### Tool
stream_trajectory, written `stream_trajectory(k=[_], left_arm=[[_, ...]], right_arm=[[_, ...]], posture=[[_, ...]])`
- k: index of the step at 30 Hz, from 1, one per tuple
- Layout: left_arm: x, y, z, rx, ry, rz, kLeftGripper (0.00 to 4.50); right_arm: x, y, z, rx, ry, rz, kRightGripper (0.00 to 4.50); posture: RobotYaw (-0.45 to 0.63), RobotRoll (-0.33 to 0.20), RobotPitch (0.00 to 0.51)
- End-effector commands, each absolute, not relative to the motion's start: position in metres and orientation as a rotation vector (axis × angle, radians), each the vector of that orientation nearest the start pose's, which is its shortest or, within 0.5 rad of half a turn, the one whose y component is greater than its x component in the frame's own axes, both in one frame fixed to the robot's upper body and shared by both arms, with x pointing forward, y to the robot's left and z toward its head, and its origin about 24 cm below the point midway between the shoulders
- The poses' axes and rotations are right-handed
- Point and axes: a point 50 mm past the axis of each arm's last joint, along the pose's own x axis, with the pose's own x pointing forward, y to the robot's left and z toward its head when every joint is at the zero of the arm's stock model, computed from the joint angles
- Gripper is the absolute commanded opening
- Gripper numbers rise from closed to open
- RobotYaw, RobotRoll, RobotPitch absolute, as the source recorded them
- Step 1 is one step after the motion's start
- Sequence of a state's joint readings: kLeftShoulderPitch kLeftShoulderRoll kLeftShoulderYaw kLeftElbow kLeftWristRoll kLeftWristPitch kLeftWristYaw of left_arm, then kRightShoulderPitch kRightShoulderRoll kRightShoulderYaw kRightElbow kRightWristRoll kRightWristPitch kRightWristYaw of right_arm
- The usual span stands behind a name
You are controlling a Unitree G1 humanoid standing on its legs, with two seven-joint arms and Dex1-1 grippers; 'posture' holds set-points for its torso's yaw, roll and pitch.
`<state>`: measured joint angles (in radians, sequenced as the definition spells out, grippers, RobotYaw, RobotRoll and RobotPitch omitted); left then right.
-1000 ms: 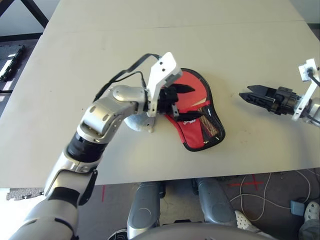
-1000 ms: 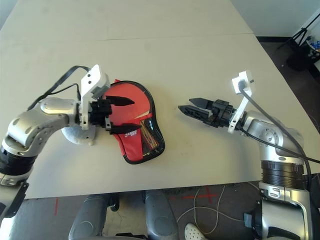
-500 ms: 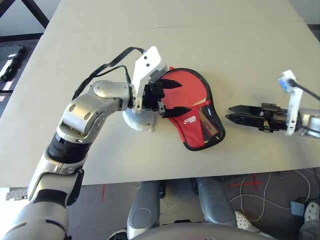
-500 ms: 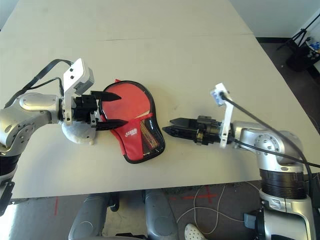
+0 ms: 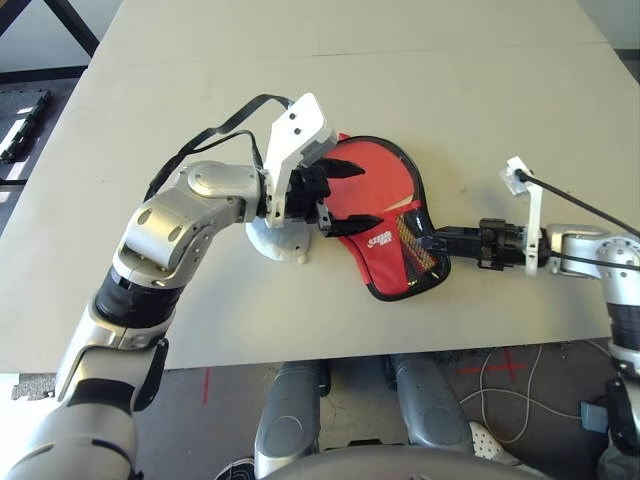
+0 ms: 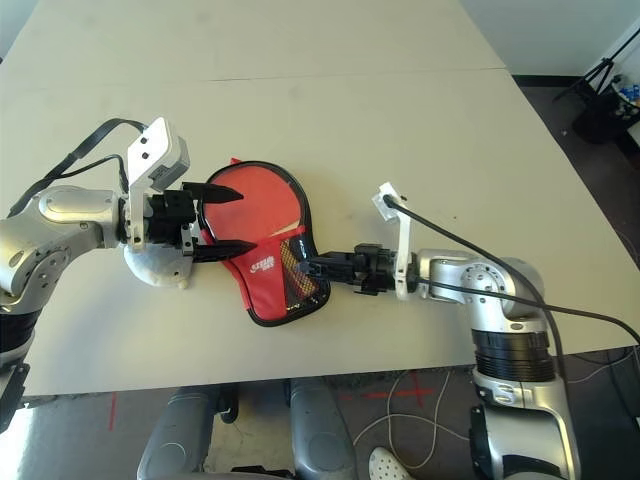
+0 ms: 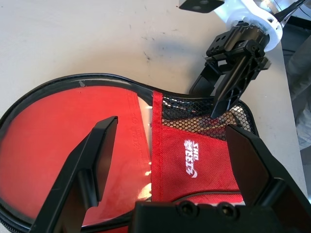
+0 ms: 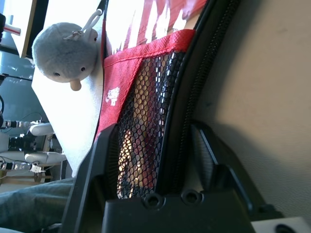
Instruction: Store the ping-pong paddle in its case and zip it.
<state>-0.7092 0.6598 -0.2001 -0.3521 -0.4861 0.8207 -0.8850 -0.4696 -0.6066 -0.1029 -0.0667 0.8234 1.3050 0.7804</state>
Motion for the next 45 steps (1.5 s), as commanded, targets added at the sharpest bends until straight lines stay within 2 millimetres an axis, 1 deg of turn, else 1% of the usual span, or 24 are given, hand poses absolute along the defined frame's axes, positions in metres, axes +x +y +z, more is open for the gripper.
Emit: stream_trajectory(k=[1,4,5,7,15,20,26,32,45], left_arm=[[0.275,0.116,0.217,0.427,0.122,-1.228,4.5],[0.276,0.118,0.217,0.429,0.123,-1.225,4.5],[0.276,0.118,0.217,0.43,0.122,-1.225,4.5],[0.276,0.118,0.217,0.43,0.122,-1.226,4.5],[0.277,0.12,0.217,0.435,0.121,-1.225,4.5],[0.277,0.12,0.217,0.437,0.12,-1.227,4.5],[0.277,0.121,0.215,0.438,0.125,-1.228,4.5],[0.278,0.12,0.213,0.438,0.124,-1.234,4.5],[0.279,0.118,0.211,0.444,0.13,-1.247,4.5]], right_arm=[[0.272,-0.186,0.128,0.394,0.723,0.958,1.68],[0.272,-0.188,0.125,0.406,0.735,0.926,0.79],[0.272,-0.19,0.125,0.408,0.736,0.921,0.43],[0.271,-0.192,0.125,0.409,0.735,0.914,0.02],[0.269,-0.204,0.125,0.454,0.72,0.851,0.02],[0.265,-0.218,0.122,0.454,0.73,0.794,0.02],[0.257,-0.244,0.124,0.455,0.722,0.716,0.02],[0.253,-0.265,0.125,0.491,0.684,0.648,0.02],[0.229,-0.306,0.11,0.527,0.723,0.512,0.02]], posture=[[0.0,0.0,0.281],[-0.01,0.0,0.281],[-0.01,0.0,0.282],[-0.01,0.0,0.282],[-0.01,0.0,0.282],[-0.01,0.0,0.284],[-0.02,0.0,0.287],[-0.03,0.0,0.287],[-0.05,0.0,0.289]])
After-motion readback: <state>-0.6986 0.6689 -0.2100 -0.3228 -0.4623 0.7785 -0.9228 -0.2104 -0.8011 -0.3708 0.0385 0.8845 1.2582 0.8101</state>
